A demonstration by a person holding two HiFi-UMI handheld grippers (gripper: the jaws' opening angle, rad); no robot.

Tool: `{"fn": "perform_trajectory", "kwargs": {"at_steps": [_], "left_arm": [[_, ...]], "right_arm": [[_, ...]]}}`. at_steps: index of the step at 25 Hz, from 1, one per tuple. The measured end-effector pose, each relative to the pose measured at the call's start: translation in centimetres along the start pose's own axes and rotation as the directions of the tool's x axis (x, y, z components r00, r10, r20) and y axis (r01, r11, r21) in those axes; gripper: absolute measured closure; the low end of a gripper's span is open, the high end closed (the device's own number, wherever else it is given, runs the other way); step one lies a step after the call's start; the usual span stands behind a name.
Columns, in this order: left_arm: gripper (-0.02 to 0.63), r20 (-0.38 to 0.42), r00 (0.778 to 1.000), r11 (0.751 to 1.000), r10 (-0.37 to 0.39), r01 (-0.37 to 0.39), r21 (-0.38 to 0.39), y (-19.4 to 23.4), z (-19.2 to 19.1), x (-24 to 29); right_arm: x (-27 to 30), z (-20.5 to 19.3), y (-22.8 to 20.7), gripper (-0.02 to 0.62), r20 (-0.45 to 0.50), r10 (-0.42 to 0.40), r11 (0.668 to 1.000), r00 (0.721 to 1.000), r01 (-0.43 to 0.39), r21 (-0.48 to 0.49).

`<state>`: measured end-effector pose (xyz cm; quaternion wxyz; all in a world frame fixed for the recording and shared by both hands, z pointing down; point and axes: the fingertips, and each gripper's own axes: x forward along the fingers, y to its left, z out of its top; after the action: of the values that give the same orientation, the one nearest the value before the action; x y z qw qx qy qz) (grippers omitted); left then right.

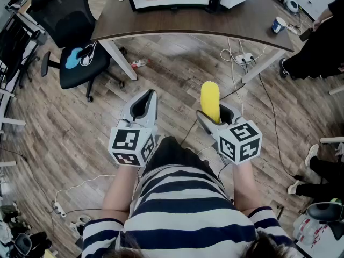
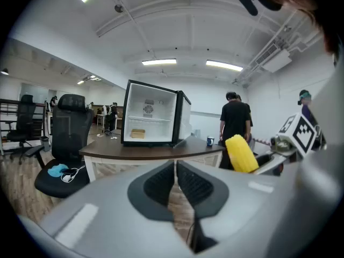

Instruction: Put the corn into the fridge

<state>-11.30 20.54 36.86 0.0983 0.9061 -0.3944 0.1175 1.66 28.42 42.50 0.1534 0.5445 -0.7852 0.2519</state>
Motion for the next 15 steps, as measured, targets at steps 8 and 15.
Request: {"fn": "perform_trajectory", "kwargs": {"at_steps": [8,15], "left_arm": [[0.606,0.001,1.000,1.000,0.015,-0.015,-0.001,-0.81,-0.14,0.00],[0.606,0.013,0.999,0.999,0.051,-0.051,-0.008,-0.50,-0.32,-0.36]], "right_arm": [[-0.80,-0.24,-0.60,0.353,0.001,-0.005,1.000,1.000,0.005,0.004],[-0.84,-0.62,-0.66,0.352,-0.008,0.015,1.000,1.000,-0.015,0.022]]}}
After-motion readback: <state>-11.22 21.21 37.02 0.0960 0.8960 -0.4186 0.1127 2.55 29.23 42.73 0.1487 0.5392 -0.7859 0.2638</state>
